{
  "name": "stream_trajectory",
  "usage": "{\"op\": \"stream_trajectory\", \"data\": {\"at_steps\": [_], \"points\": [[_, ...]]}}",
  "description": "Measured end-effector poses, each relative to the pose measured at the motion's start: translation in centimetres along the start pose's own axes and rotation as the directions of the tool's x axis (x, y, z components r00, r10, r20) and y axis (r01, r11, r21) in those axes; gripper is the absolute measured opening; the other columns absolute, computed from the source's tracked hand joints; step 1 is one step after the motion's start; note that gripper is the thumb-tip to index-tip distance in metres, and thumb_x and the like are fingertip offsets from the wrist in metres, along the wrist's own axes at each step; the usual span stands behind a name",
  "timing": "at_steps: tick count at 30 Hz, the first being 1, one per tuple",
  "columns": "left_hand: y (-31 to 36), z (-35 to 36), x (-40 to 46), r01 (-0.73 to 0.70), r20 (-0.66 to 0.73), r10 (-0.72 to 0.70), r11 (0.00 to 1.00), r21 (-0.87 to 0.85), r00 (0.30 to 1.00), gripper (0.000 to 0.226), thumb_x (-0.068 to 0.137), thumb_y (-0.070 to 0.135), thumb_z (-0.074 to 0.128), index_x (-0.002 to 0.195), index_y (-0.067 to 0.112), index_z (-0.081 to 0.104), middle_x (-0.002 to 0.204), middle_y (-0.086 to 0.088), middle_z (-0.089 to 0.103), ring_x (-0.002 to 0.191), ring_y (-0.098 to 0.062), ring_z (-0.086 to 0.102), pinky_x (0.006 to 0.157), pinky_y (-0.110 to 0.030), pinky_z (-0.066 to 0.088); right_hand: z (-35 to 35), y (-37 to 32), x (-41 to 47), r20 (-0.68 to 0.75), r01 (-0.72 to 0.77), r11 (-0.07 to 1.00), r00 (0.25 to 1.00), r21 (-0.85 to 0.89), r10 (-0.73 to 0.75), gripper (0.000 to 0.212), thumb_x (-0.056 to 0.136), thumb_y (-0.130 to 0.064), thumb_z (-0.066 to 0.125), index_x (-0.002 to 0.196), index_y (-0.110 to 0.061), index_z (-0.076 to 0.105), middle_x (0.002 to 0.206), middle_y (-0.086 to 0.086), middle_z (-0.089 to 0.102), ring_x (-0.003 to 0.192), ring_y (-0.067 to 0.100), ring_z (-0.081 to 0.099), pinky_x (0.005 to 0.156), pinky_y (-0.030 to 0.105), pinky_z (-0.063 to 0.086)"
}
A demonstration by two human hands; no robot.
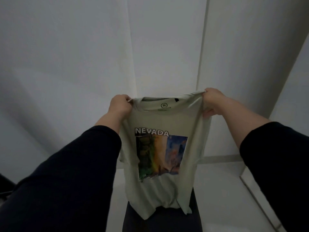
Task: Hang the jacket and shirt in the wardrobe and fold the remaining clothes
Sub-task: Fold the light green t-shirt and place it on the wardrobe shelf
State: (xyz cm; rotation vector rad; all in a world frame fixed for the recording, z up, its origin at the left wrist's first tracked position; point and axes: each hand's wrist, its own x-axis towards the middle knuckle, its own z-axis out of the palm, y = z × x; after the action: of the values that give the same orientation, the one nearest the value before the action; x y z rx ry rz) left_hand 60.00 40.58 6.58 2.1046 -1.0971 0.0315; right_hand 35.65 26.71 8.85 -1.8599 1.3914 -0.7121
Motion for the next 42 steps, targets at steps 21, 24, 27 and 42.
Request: {"op": "stream_trajectory", "data": {"at_steps": [21, 24, 27, 42], "points": [[3.7, -1.1, 0.5, 0.365, 0.407, 0.023, 0.398, -0.842, 0.913, 0.019, 0.073, 0.024, 0.039, 0.075, 0.011, 0.053, 0.068, -0.003, 0.056, 0.060, -0.020, 0.052, 0.058, -0.023, 0.044, 0.5, -1.0, 0.9, 0.142, -0.144, 0.503, 0.989, 0.852, 0.042, 0.022, 0.098, -0.024, 0.038, 0.092, -0.010, 0.055, 0.101, 0.009, 0.058, 0.098, 0.026, 0.061, 0.091, 0.038, 0.052], [3.6, -1.2, 1.0, 0.349, 0.418, 0.042, 0.479, -0.805, 0.907, 0.022, 0.062, 0.026, 0.042, 0.076, 0.014, 0.054, 0.070, -0.003, 0.056, 0.060, -0.020, 0.053, 0.058, -0.023, 0.043, 1.0, -1.3, 0.9, 0.237, -0.220, 0.317, 0.971, 0.922, -0.017, 0.030, 0.098, -0.028, 0.037, 0.112, -0.008, 0.054, 0.130, 0.016, 0.056, 0.116, 0.030, 0.059, 0.087, 0.041, 0.056], [3.3, -1.0, 1.3, 0.351, 0.429, 0.056, 0.485, -0.801, 0.901, 0.019, 0.068, 0.027, 0.041, 0.078, 0.014, 0.053, 0.071, -0.003, 0.056, 0.061, -0.020, 0.052, 0.058, -0.023, 0.043, 1.3, -1.8, 0.5, 0.278, -0.251, 0.305, 0.959, 0.919, -0.050, 0.044, 0.102, -0.034, 0.028, 0.109, -0.003, 0.060, 0.113, 0.017, 0.065, 0.100, 0.029, 0.066, 0.074, 0.037, 0.060], [1.8, 3.8, 4.6, 0.429, 0.467, -0.015, 0.418, -0.800, 0.884, 0.027, 0.088, 0.018, 0.034, 0.075, 0.013, 0.056, 0.074, -0.005, 0.059, 0.064, -0.021, 0.056, 0.064, -0.026, 0.044, 5.7, -1.9, 4.6, 0.316, -0.273, 0.514, 0.949, 0.813, 0.005, 0.041, 0.099, -0.037, 0.029, 0.106, -0.014, 0.063, 0.124, 0.014, 0.062, 0.109, 0.030, 0.062, 0.096, 0.040, 0.050]]}}
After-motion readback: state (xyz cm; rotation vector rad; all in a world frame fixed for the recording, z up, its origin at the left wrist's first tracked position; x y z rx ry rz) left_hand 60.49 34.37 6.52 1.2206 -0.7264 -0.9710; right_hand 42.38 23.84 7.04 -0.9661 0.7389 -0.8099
